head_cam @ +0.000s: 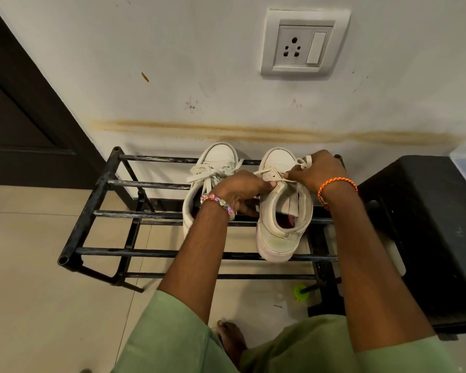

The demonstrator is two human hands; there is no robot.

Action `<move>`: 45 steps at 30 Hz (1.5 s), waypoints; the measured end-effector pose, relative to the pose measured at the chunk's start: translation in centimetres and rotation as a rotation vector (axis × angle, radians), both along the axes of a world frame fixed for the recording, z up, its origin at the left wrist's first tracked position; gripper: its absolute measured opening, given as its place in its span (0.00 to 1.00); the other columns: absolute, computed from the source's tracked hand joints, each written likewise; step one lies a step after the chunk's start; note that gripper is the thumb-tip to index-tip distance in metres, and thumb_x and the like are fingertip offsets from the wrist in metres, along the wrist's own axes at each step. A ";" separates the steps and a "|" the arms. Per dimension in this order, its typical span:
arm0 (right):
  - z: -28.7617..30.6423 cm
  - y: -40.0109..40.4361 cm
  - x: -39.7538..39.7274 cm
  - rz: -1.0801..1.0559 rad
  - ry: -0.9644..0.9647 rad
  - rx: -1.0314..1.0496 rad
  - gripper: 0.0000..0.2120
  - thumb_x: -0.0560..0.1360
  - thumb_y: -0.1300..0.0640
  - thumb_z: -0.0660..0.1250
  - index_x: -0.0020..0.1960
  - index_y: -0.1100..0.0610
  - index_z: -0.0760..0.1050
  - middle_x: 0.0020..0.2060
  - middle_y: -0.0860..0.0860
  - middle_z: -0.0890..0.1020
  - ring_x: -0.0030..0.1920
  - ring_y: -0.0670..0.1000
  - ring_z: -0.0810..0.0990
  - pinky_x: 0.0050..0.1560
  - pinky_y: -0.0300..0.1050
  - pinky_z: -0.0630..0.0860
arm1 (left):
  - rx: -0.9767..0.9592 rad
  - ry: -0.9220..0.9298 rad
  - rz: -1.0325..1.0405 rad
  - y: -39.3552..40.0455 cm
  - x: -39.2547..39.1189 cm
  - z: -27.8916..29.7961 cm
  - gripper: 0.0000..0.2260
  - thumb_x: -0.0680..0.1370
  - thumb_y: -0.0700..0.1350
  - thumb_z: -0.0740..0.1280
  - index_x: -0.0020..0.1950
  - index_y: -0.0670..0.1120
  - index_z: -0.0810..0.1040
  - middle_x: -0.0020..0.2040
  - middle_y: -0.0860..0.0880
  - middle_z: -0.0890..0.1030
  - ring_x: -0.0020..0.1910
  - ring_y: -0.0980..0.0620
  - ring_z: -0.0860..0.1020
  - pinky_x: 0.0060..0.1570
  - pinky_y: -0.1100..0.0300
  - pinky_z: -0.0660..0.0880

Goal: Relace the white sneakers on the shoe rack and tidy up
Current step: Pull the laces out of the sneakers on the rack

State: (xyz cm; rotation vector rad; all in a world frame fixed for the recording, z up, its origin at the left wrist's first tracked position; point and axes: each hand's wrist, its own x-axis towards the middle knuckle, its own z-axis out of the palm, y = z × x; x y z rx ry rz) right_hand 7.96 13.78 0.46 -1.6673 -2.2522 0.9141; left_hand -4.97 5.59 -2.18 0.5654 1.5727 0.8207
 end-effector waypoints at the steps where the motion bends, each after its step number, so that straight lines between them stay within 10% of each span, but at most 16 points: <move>1: 0.0 0.0 0.0 0.002 0.009 -0.018 0.16 0.69 0.52 0.74 0.52 0.61 0.80 0.44 0.57 0.82 0.44 0.54 0.78 0.44 0.43 0.71 | 0.000 -0.001 0.003 0.0 0.0 0.0 0.08 0.77 0.42 0.68 0.54 0.40 0.76 0.55 0.40 0.79 0.55 0.43 0.78 0.54 0.44 0.78; 7: 0.1 -0.1 0.1 0.079 0.084 -0.103 0.06 0.74 0.57 0.68 0.47 0.60 0.78 0.40 0.55 0.80 0.44 0.56 0.78 0.39 0.42 0.71 | -0.006 0.003 0.004 0.0 0.1 0.2 0.10 0.77 0.43 0.68 0.55 0.40 0.76 0.57 0.40 0.79 0.57 0.42 0.78 0.55 0.44 0.77; 19: 0.8 -0.6 -0.7 -0.181 0.921 -0.130 0.14 0.82 0.61 0.54 0.37 0.55 0.65 0.38 0.54 0.80 0.21 0.41 0.71 0.20 0.33 0.63 | -0.014 0.085 0.003 0.0 0.1 0.0 0.08 0.76 0.43 0.69 0.49 0.40 0.75 0.55 0.41 0.78 0.56 0.42 0.78 0.55 0.44 0.78; 33: -2.2 -0.2 -1.4 -0.721 1.157 0.206 0.14 0.80 0.64 0.53 0.37 0.53 0.63 0.29 0.52 0.68 0.30 0.50 0.67 0.34 0.46 0.67 | -0.035 0.114 0.015 -0.1 0.6 0.6 0.09 0.79 0.40 0.65 0.55 0.35 0.75 0.44 0.42 0.78 0.37 0.45 0.78 0.45 0.46 0.80; 45: 3.0 -2.3 -0.2 0.291 0.515 0.026 0.10 0.76 0.56 0.67 0.38 0.58 0.79 0.21 0.39 0.75 0.25 0.39 0.72 0.30 0.29 0.66 | 0.430 0.439 0.038 -0.5 -0.1 6.0 0.05 0.80 0.43 0.62 0.45 0.46 0.71 0.37 0.52 0.79 0.38 0.54 0.76 0.42 0.60 0.74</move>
